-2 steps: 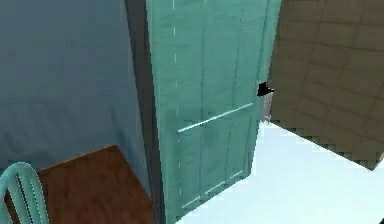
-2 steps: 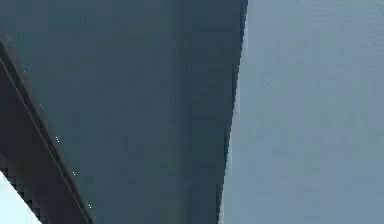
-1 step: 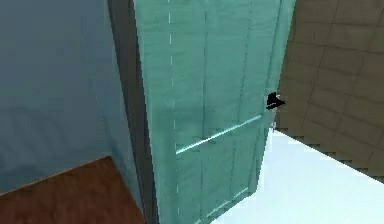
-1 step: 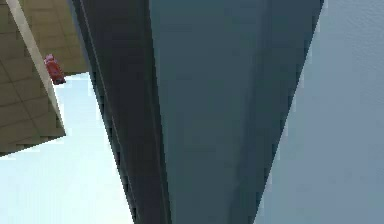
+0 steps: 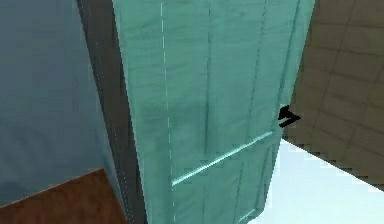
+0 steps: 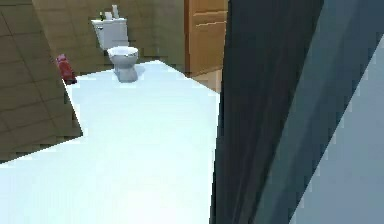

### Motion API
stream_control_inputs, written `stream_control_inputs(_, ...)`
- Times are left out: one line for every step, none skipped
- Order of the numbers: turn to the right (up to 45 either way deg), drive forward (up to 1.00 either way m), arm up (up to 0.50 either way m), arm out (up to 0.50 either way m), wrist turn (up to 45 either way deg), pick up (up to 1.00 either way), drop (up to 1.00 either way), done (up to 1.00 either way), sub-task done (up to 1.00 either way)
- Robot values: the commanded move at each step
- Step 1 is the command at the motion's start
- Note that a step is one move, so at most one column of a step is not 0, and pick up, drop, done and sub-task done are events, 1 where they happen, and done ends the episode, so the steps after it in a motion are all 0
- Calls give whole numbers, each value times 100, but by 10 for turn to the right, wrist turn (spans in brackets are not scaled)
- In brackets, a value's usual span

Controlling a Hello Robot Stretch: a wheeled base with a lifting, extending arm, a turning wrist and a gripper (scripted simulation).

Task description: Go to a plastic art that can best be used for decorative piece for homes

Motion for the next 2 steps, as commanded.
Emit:
stream_control_inputs(-450,0,0,0,0,0,0,0,0)
stream_control_inputs(-450,0,0,0,0,0,0,0,0)
